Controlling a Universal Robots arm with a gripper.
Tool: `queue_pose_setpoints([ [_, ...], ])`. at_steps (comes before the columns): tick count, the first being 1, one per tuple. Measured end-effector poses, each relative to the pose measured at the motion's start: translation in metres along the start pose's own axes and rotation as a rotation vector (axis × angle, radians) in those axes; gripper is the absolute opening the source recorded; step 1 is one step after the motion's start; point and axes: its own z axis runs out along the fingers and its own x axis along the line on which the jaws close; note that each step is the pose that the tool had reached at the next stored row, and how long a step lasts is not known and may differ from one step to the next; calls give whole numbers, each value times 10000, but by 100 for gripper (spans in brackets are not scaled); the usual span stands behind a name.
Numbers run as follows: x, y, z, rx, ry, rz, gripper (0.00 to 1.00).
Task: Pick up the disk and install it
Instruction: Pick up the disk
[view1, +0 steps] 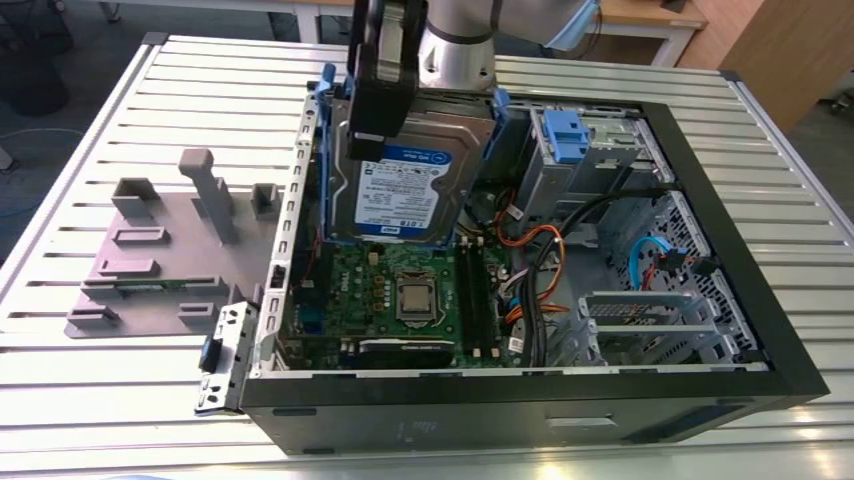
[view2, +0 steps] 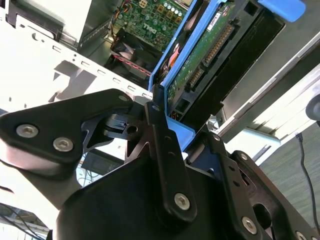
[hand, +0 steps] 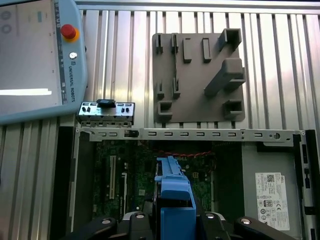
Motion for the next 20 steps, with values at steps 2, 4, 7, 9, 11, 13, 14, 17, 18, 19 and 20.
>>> queue_pose_setpoints([
  [2,9,-5,0,-1,1,0,37],
  [4,19,-11,1,-2,0,0,37],
  [7,36,-19,1,-3,0,-1,37],
  [9,48,-24,1,-4,1,0,37],
  [11,62,-29,3,-4,0,-1,37],
  [13,79,-34,4,-4,0,0,37],
  [14,88,-37,4,-4,-1,0,37],
  [17,119,-46,6,-6,0,0,37],
  [18,130,-50,6,-7,0,0,37],
  [19,141,-54,7,-8,-1,0,37],
  [20,152,-61,7,-10,0,1,37],
])
